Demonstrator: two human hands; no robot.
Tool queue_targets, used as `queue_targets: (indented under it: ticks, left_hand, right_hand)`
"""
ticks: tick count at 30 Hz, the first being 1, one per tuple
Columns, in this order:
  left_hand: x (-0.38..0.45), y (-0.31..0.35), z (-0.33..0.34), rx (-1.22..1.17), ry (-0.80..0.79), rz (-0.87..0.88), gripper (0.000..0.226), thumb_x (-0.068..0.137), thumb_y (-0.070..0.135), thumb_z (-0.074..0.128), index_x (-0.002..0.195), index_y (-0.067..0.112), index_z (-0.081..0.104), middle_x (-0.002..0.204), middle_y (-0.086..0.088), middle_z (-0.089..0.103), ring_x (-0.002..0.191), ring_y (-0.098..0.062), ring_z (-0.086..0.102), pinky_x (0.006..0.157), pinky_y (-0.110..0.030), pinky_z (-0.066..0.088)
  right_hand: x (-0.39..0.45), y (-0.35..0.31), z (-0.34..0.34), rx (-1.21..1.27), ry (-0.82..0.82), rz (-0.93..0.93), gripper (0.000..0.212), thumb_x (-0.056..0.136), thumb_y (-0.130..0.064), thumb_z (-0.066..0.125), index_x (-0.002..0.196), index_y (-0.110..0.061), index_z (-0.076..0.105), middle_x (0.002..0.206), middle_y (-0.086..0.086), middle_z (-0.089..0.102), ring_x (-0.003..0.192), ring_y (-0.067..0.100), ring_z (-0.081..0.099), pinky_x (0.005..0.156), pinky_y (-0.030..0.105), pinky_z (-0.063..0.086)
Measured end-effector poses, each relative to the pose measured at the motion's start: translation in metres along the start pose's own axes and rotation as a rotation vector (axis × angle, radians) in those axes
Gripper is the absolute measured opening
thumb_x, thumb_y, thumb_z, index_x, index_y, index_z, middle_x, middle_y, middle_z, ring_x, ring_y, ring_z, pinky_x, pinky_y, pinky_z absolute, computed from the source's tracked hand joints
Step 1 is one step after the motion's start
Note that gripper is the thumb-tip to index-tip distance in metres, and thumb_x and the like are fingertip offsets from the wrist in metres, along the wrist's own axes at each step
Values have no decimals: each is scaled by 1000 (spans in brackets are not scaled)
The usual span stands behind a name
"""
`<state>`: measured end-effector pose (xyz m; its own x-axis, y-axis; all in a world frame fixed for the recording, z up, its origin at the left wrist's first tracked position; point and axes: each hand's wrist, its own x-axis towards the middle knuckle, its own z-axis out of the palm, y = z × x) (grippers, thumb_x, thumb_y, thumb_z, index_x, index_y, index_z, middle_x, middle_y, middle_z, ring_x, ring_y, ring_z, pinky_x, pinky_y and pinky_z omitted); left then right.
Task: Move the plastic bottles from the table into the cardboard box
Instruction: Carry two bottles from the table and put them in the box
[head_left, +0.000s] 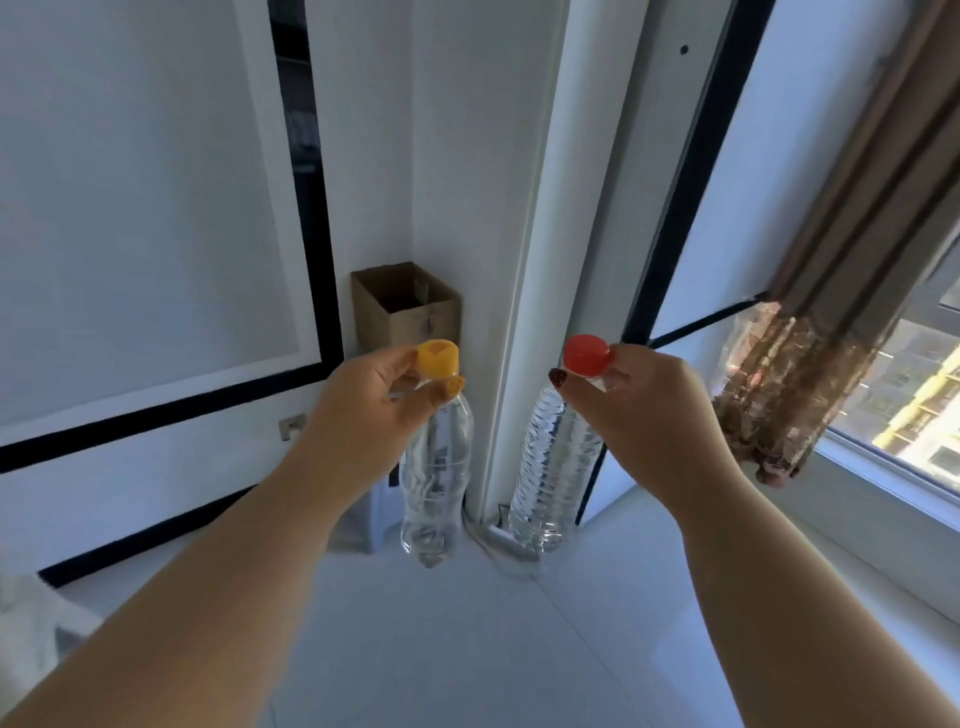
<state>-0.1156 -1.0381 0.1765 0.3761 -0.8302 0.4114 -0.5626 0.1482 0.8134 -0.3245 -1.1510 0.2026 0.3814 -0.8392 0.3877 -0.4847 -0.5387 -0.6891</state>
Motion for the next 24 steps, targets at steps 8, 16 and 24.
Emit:
queue_targets:
  ticks: [8,16,24]
  left_hand:
    - [181,-78,10,70,97,15,48,79,54,60,112,22,73,97,24,72,91,19,63,71,5,40]
    - [362,-161,3,100,230,-79,41,83,52,62,108,22,75,99,23,72,92,21,61,71,5,39]
    - [527,-275,-20,95,280,-174,25,88,39,71,109,25,75,108,13,76,107,-1,67,96,-26,47]
  right_hand:
    - [202,48,77,47,-40,-69,30,77,-56,69,85,-28,70,82,-12,72,74,6,67,67,30,55]
    - [417,68,164,105,-114,-171,30,72,-57,69,83,-30,70,75,-21,68,75,-2,63,62,24,46]
    - [583,76,284,98,-126,-220,36,74,-54,69,78,-18,68,72,-4,69,69,17,64,62,31,50]
